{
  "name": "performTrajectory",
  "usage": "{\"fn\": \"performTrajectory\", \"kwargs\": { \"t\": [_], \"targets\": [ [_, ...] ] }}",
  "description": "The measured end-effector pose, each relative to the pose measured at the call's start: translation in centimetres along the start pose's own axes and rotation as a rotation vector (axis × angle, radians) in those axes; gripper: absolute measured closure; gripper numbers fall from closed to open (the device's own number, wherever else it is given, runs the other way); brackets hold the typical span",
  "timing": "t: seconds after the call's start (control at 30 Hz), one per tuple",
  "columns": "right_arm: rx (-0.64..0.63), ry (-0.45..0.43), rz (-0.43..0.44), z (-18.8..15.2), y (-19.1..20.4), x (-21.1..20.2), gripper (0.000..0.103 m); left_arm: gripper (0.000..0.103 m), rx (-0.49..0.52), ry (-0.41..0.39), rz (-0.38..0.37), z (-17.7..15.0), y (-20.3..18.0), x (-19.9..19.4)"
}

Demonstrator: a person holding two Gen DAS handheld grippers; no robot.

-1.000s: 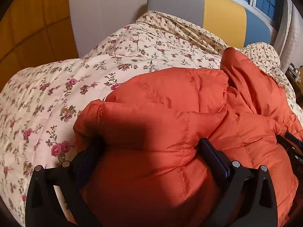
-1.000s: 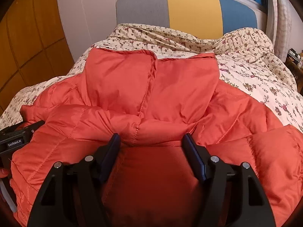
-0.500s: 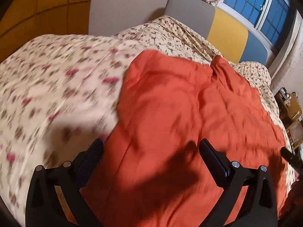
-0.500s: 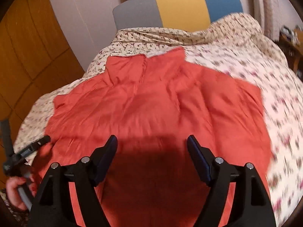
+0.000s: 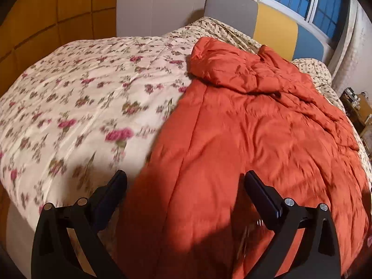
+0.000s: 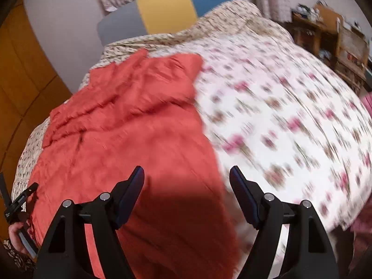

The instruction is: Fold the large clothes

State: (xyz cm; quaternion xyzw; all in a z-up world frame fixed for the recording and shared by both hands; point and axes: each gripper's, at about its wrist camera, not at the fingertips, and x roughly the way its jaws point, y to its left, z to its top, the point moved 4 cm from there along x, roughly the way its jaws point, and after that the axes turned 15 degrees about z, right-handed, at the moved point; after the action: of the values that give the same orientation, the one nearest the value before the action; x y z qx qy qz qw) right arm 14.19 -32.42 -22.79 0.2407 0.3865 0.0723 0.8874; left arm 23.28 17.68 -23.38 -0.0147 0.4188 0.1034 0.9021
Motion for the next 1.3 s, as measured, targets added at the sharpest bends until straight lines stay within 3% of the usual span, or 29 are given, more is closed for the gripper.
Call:
{"fn": "performTrajectory", "kwargs": {
  "t": [0.2, 0.4, 0.53, 0.6, 0.63, 0.67, 0.73, 0.83, 0.87, 0.93, 1.0, 1.17, 1.3],
  "targets": [
    [0.045, 0.052, 0.049, -3.9, -1.8, -1.5, 0.028, 0.003, 0.022, -0.008, -0.044, -2.7, 1.1, -2.0],
    [0.013, 0.114, 0.112, -6.4, -0.8, -1.3, 0.028, 0.003, 0.090, -0.053, -0.058, -5.2, 0.6, -3.3],
    [-0.018, 0.133, 0.140, -7.5, -0.6, -1.1, 0.027, 0.003, 0.079, -0.050, -0.105, -6.0, 0.6, -3.8],
    [-0.023, 0.124, 0.145, -7.8, -0.6, -1.1, 0.028, 0.003, 0.075, -0.045, -0.122, -6.3, 0.6, -4.0],
    [-0.030, 0.125, 0.144, -7.9, -0.4, -1.1, 0.034, 0.003, 0.078, -0.043, -0.124, -6.4, 0.4, -4.1],
    [-0.040, 0.129, 0.146, -8.0, -0.2, -1.0, 0.041, 0.006, 0.083, -0.042, -0.125, -6.5, 0.2, -4.2],
    [-0.079, 0.134, 0.143, -8.1, 0.4, -0.8, 0.045, 0.024, 0.096, -0.049, -0.130, -6.6, -0.5, -4.8],
    [-0.108, 0.127, 0.159, -8.3, 0.4, -0.6, 0.049, 0.041, 0.098, -0.048, -0.164, -7.0, -1.2, -5.3],
    [-0.100, 0.124, 0.169, -8.2, 0.3, -0.6, 0.057, 0.045, 0.092, -0.052, -0.165, -7.1, -1.2, -5.3],
    [-0.056, 0.120, 0.247, -8.0, 0.1, -1.0, 0.074, 0.069, 0.069, -0.052, -0.172, -7.1, -1.2, -5.6],
    [-0.033, 0.109, 0.296, -7.5, 0.2, -1.5, 0.082, 0.079, 0.060, -0.056, -0.183, -7.0, -1.2, -6.2],
    [-0.023, 0.075, 0.437, -6.2, 0.8, -3.6, 0.090, 0.086, 0.084, -0.112, -0.254, -6.6, -1.1, -9.5],
    [-0.023, 0.025, 0.528, -5.3, 1.7, -5.7, 0.091, 0.086, 0.022, -0.133, -0.387, -6.2, -0.2, -12.4]
  ]
}}
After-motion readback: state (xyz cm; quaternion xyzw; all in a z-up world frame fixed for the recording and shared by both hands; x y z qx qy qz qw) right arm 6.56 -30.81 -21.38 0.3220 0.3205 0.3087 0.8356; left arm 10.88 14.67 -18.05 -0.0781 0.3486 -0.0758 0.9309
